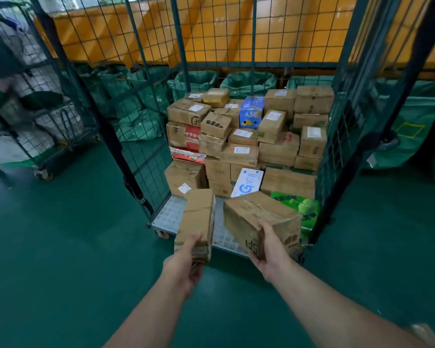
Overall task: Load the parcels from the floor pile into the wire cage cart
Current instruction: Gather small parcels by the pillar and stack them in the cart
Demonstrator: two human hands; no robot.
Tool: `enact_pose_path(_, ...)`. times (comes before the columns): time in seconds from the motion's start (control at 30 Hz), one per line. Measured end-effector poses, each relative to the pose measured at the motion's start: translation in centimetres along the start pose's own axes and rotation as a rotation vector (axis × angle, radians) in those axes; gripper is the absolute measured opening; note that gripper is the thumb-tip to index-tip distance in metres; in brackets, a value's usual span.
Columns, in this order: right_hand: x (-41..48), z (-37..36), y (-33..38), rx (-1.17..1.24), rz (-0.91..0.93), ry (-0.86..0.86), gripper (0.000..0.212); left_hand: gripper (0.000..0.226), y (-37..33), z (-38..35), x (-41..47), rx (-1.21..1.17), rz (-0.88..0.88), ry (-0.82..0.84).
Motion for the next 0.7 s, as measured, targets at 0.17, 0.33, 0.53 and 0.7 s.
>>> enact_pose_path(0.17,5.2,-6.3,2.7,-0.015,0.012,0.022,0.086,0.056,-3.7,-1.8,7.1,0.016,0.018,0.007)
enact_pose_path(0.33,11.8,-12.2,4.6,0.032,0.014,-0.008,0.089,0.053,-8.5,-4.9,16.3,0.037,0.016,0.071)
enact_pose_path(0.53,17.6,-18.0,8.2,0.085,0.031,-0.044,0.076,0.055,-13.8,-9.7,27.1,0.11,0.089,0.195)
enact_pose_path(0.7,20.7,-19.5,12.5,0.171,0.095,-0.104,0.077,0.05,-17.0,-15.6,32.5,0.178,0.119,0.26)
Point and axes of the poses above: each hand's wrist, its own x-axis towards the middle knuckle, its own z-axis out of the back of the hand, y = z × x, the point moved 10 cm from there along x, towards the middle knuckle, and after that the axes turned 6 degrees about -z, right-handed, at the moved point
